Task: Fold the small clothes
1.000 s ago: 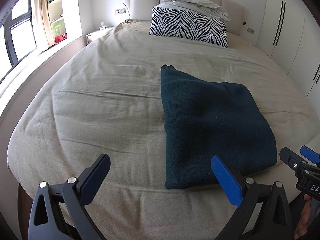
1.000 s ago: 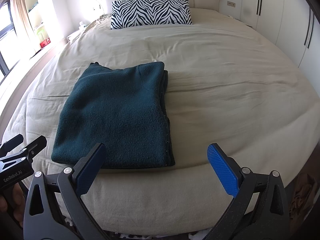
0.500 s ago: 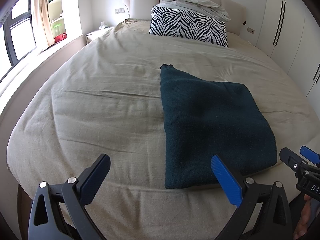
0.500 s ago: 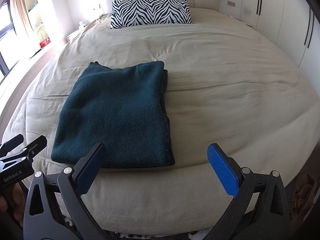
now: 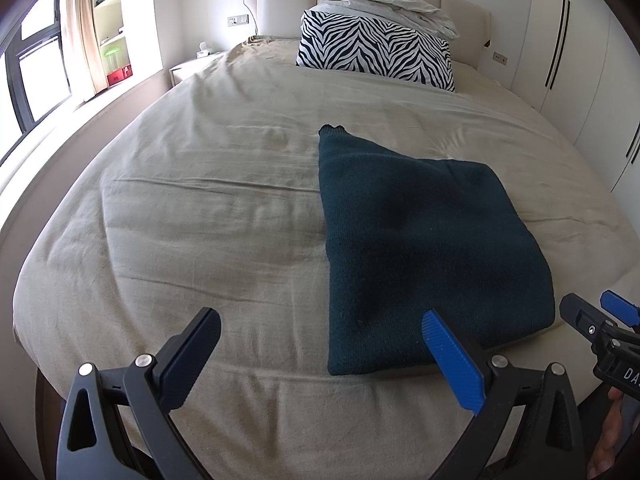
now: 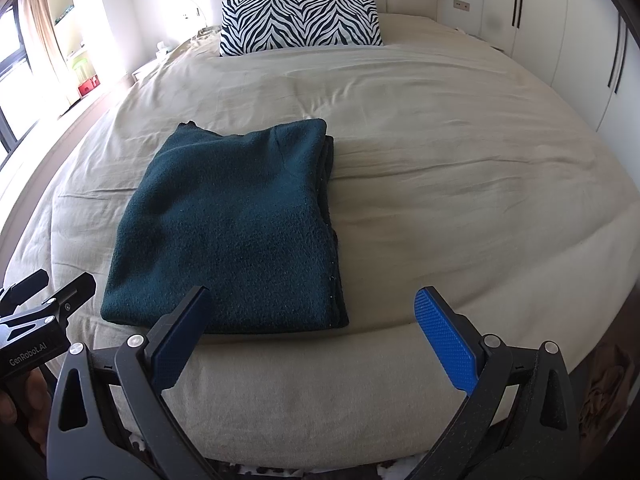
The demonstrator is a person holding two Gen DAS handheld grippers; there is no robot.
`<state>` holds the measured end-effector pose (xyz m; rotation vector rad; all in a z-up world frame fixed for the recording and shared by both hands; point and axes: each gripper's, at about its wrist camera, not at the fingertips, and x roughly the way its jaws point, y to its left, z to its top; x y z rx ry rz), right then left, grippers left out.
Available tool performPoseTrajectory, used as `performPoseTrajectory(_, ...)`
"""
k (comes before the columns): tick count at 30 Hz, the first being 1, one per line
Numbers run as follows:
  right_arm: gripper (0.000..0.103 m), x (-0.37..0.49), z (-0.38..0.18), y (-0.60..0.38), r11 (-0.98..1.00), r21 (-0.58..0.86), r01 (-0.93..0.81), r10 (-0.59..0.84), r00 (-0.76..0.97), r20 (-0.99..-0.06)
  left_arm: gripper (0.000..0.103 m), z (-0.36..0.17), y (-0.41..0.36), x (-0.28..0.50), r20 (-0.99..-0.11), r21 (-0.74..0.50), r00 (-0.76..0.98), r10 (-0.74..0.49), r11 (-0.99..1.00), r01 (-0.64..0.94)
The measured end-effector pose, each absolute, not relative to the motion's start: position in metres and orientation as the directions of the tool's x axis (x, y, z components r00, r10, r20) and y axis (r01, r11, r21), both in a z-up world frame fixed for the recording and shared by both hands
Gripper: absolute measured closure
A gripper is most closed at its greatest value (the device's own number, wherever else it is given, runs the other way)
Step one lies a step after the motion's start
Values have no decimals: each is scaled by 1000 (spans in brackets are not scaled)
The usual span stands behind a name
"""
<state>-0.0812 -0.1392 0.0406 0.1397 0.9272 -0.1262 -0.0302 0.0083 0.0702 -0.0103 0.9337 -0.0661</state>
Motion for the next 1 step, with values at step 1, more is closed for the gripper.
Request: performPoseTrajectory(1, 0, -81, 41, -139, 984, 64, 168, -49, 594, -803, 0, 70, 9, -30, -803, -38, 593, -61, 998, 52)
